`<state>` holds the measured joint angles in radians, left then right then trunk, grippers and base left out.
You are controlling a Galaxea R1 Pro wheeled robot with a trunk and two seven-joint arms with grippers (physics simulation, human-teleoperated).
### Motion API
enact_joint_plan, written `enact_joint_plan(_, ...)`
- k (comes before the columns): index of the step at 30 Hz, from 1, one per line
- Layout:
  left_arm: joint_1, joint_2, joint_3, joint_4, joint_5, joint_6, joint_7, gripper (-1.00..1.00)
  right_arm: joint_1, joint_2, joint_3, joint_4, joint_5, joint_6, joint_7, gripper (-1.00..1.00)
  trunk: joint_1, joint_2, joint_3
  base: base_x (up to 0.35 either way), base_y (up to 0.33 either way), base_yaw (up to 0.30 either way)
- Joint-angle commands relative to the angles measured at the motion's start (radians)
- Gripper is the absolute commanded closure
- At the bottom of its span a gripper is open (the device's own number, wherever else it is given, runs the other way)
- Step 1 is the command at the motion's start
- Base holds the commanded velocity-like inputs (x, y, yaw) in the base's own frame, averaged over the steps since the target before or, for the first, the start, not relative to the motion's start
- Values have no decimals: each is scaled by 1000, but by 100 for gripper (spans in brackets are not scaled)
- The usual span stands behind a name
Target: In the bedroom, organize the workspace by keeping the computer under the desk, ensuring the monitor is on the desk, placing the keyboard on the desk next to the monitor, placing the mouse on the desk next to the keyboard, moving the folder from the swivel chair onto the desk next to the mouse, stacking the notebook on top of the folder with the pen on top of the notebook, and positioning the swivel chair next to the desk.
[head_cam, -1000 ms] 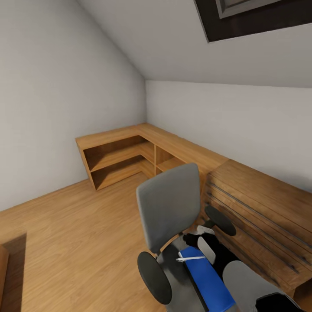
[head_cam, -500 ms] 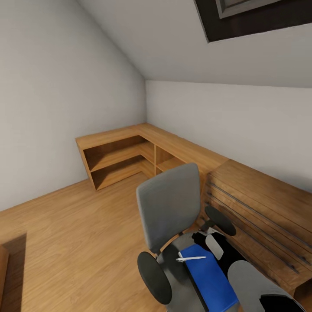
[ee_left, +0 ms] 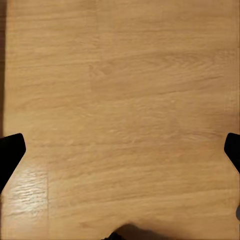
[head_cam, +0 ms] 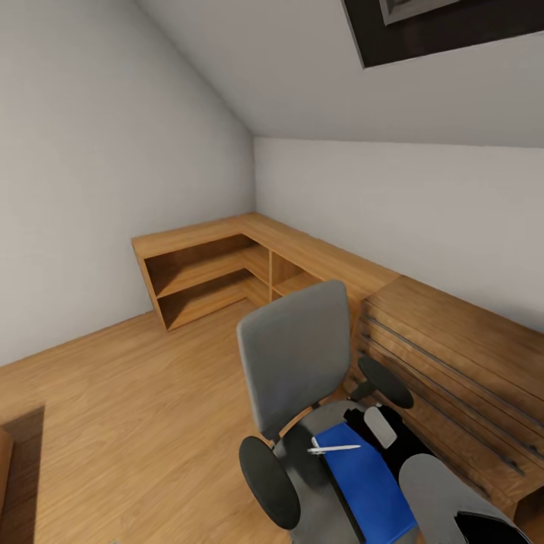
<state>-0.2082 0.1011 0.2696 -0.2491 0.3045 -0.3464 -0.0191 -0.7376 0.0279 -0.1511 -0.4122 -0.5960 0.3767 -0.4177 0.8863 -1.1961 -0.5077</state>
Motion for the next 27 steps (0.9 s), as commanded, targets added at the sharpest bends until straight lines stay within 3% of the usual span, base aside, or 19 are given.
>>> enact_joint_plan(1, 0, 6, -2, -52, 11, 57, -2, -100, 0, 1, -5, -3, -32, 3, -9, -100, 4, -8, -4, 0, 0, 0)
enact_joint_plan(2, 0, 9, -2, -83, 11, 97, -2, -100, 0, 1, -7, -3, -42, 4, -9, -100, 8, -15, -7, 0, 0, 0)
enact_joint_plan(3, 0, 14, 0, -154, 12, 194, -2, -100, 0, 1, -8, -2, -60, 4, -10, -100, 12, -22, -11, 0, 0, 0)
enact_joint_plan(5, 0, 22, 3, -231, 13, 307, -2, -100, 0, 1, -10, -2, -71, 5, -12, -100, 19, -36, -17, 0, 0, 0)
enact_joint_plan(6, 0, 33, 10, -308, 18, 424, -2, -100, 0, 1, -10, -2, -78, 6, -18, -100, 23, -43, -20, 0, 0, 0)
enact_joint_plan(7, 0, 39, 17, -345, 22, 480, -2, -100, 0, 1, -11, -2, -81, 6, -22, -100, 27, -50, -23, 0, 0, 0)
enact_joint_plan(8, 0, 48, 35, -419, 35, 587, -2, -100, 0, 1, -11, -2, -85, 7, -34, -100, 31, -57, -26, 0, 0, 0)
enact_joint_plan(10, 0, 54, 53, -490, 51, 685, -2, -100, 0, 1, -11, -2, -88, 8, -50, -100, 38, -71, -32, 0, 0, 0)
enact_joint_plan(11, 0, 58, 67, -556, 68, 774, -2, -100, 0, 1, -11, -3, -90, 10, -68, -100, 42, -78, -36, 0, 0, 0)
enact_joint_plan(15, 0, 61, 86, -669, 104, 927, -2, -100, 0, 3, -11, -5, -93, 14, -100, -100, 58, -106, -48, 0, 0, 0)
enact_joint_plan(20, 0, 56, 99, -699, 130, 984, -1, -100, 0, 0, -12, -7, -93, 17, -111, -100, 77, -141, -64, 0, 0, 0)
enact_joint_plan(27, 0, 53, 115, -629, 137, 988, -5, -100, 0, -7, -13, -9, -93, 17, -111, -100, 104, -190, -86, 0, 0, 0)
